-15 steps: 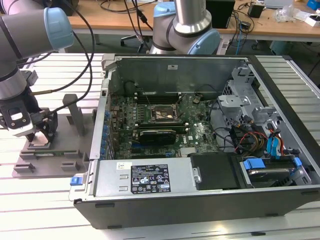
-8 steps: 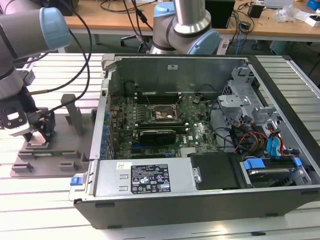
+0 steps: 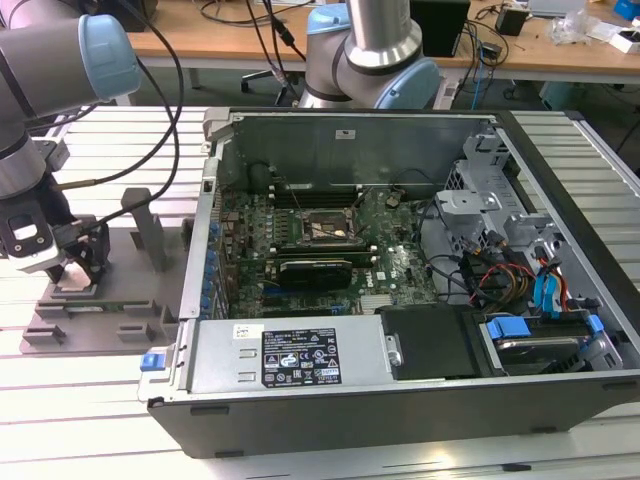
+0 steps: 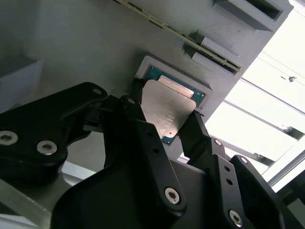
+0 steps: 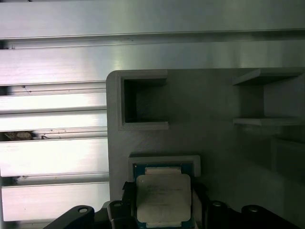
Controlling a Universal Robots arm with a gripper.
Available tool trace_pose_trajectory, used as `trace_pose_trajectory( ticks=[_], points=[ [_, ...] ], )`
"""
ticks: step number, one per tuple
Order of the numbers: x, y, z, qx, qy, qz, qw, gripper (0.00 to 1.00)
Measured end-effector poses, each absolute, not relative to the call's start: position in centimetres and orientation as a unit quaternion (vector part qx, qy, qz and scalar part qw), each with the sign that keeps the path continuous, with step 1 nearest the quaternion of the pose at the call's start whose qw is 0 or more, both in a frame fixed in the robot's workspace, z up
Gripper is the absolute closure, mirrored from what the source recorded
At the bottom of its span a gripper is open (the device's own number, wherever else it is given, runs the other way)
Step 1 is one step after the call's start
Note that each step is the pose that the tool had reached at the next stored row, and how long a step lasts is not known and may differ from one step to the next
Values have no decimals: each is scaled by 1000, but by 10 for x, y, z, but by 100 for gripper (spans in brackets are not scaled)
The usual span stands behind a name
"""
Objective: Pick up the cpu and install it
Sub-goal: 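Pick up the cpu and move it towards the insertion slot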
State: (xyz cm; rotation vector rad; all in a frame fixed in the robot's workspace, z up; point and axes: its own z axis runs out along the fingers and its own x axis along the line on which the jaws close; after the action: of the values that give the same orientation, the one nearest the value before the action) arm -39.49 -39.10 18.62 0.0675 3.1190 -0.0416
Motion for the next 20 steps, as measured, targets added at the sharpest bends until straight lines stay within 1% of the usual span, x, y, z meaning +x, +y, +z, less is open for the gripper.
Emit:
trace_pose_trajectory(
  ticks=[10, 20],
  points=[
    [-395, -391, 188, 22, 1000, -13, 11, 45],
    [-395, -391, 208, 22, 1000, -14, 11, 45]
  ],
)
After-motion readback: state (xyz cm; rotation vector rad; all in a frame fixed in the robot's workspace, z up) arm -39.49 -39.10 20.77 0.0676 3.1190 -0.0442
